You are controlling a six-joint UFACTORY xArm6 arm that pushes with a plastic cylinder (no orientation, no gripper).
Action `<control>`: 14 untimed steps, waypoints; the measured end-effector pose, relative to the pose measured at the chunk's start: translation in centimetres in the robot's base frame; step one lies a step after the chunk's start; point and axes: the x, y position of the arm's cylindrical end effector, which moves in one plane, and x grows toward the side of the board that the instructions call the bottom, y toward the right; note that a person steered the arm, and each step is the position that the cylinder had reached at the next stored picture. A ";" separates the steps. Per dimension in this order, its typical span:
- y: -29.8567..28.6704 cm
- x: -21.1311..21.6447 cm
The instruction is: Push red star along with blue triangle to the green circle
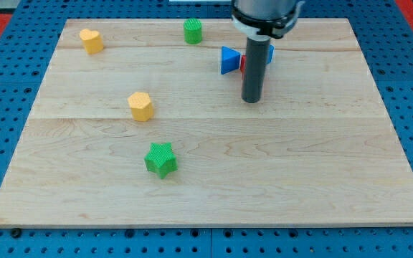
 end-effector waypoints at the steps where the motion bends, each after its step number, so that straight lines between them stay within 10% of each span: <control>1: 4.2 0.0; 3: 6.3 -1.7; 8: -10.9 -6.8; 14: -6.0 -11.2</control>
